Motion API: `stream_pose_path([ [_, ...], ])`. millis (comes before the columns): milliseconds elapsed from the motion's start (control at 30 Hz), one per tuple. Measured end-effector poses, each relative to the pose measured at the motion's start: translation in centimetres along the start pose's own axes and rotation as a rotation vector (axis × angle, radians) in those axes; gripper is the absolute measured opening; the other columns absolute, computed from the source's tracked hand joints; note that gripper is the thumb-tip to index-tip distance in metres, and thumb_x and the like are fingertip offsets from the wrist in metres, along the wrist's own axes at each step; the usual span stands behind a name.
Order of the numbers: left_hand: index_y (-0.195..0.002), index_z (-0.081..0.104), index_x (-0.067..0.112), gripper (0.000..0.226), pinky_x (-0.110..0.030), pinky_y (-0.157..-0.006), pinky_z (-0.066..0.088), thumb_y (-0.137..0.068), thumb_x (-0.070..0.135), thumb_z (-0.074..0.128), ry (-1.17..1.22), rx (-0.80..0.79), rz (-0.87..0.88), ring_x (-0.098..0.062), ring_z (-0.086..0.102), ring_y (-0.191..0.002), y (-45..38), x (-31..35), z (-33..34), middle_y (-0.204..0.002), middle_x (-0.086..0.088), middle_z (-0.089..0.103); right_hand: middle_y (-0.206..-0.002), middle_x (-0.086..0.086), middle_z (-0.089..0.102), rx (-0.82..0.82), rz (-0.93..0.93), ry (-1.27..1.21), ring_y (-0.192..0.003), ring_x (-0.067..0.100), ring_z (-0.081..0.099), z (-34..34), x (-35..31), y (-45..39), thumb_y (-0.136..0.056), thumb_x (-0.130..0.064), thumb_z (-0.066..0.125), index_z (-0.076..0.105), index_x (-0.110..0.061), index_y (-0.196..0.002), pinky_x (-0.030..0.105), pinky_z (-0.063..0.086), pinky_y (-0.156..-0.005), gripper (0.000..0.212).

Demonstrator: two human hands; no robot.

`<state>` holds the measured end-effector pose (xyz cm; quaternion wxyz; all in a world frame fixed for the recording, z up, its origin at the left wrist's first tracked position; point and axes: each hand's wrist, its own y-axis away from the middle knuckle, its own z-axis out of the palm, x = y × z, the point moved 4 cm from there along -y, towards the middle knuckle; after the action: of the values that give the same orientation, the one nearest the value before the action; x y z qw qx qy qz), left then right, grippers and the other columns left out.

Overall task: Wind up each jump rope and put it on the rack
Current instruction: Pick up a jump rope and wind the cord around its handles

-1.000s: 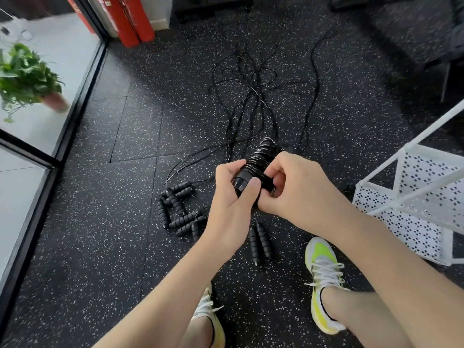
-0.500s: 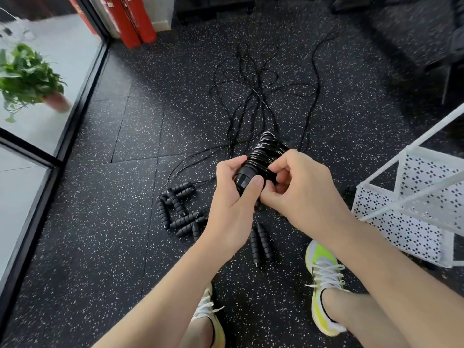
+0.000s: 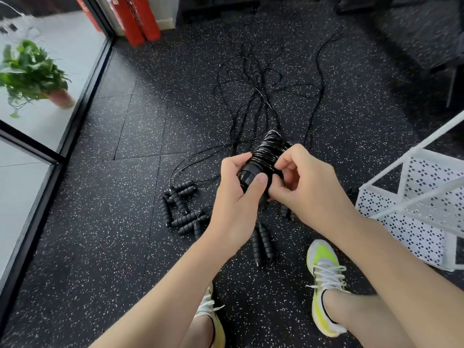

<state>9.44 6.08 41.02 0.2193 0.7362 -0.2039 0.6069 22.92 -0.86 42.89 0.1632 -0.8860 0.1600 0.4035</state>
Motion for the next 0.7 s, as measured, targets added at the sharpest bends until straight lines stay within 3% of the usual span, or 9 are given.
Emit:
stream_pose_path([
  [100,-0.129,0.047,0.03,0.03,-0.023,-0.083,0.048,-0.104,0.017,0.058,0.037,-0.001,-0.041,-0.001,0.059,-0.093,-0.1,-0.3,-0.1,-0.108,0.013,0.061,-0.075,-0.008,0.048,0.049,-0.119,0.044,-0.072,0.013,0.052,0.4,0.1,0.2,-0.088,-0.017,0.065,0.062,-0.03,-0.114,0.026,0.046,-0.067,0.029],
  [167,-0.129,0.049,0.031,0.029,-0.031,-0.082,0.048,-0.103,0.022,0.059,0.09,0.014,-0.084,-0.006,0.06,-0.092,-0.3,-0.6,-0.2,-0.109,0.009,0.061,-0.078,-0.008,0.047,0.125,-0.202,0.057,-0.069,0.012,0.048,0.8,0.1,0.3,-0.089,-0.008,0.066,0.069,-0.02,-0.12,0.019,0.044,-0.067,0.034],
  [233,-0.128,0.048,0.031,0.029,-0.03,-0.081,0.049,-0.103,0.022,0.059,0.095,0.031,-0.093,-0.007,0.059,-0.09,-0.3,-0.6,-0.2,-0.109,0.008,0.061,-0.078,-0.007,0.047,0.168,-0.233,0.056,-0.069,0.009,0.047,1.1,0.1,0.4,-0.089,-0.003,0.069,0.071,-0.014,-0.119,0.012,0.04,-0.069,0.033],
  [400,-0.129,0.044,0.03,0.032,-0.017,-0.076,0.049,-0.104,0.015,0.057,0.034,0.074,-0.064,0.003,0.059,-0.087,-0.1,-0.6,-0.4,-0.108,0.013,0.06,-0.077,-0.008,0.059,0.066,0.005,-0.166,-0.074,0.007,0.057,2.1,0.1,0.7,-0.09,-0.014,0.071,0.063,-0.025,-0.104,0.013,0.043,-0.067,0.02],
  [500,-0.129,0.044,0.029,0.032,-0.011,-0.074,0.048,-0.104,0.016,0.057,0.007,0.075,-0.081,0.01,0.058,-0.086,0.0,-0.8,-0.5,-0.109,0.013,0.06,-0.08,-0.009,0.062,-0.002,0.031,-0.147,-0.073,0.01,0.059,1.8,0.6,0.2,-0.087,-0.018,0.073,0.064,-0.028,-0.102,0.016,0.046,-0.066,0.02],
  [700,-0.131,0.044,0.029,0.03,-0.013,-0.08,0.047,-0.105,0.019,0.055,0.006,0.083,-0.091,0.009,0.058,-0.092,-0.4,-0.8,-0.9,-0.113,0.016,0.057,-0.089,-0.008,0.058,-0.07,-0.011,-0.187,-0.074,0.012,0.055,1.7,1.1,0.1,-0.091,-0.014,0.072,0.069,-0.031,-0.122,0.016,0.044,-0.07,0.036],
])
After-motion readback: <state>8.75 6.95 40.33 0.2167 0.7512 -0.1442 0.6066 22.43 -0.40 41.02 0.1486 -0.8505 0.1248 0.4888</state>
